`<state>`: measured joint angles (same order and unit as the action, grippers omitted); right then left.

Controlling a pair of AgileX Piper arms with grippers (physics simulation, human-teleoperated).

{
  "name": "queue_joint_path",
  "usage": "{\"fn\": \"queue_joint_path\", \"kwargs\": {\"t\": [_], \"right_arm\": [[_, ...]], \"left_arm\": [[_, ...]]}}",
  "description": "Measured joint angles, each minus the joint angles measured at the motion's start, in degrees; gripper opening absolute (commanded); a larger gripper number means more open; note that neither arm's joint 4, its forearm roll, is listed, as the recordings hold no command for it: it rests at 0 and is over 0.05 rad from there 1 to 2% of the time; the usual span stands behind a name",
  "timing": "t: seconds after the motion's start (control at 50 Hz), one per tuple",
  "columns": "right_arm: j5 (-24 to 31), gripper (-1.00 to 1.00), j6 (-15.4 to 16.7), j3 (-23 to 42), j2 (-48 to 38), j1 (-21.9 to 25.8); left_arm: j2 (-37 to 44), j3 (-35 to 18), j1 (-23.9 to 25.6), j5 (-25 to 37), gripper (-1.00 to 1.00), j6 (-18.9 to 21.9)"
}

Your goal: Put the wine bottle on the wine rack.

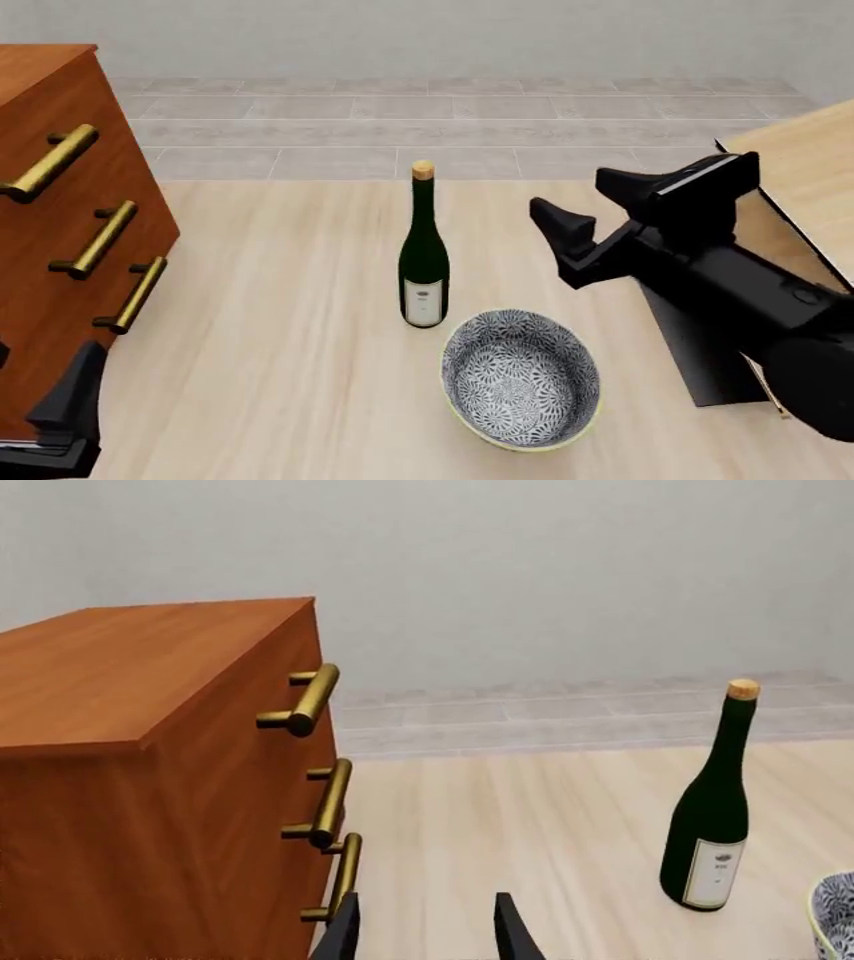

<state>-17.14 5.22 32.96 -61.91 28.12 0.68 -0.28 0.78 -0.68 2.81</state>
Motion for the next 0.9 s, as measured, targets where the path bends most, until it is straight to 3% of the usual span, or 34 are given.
{"fn": "queue_joint_path", "kwargs": {"t": [0.9], "right_arm": [[-2.9, 1.00, -1.7, 9.0, -13.2, 4.9]], "left_arm": [[-0.6, 0.2, 0.1, 0.1, 1.00, 0.0]]}}
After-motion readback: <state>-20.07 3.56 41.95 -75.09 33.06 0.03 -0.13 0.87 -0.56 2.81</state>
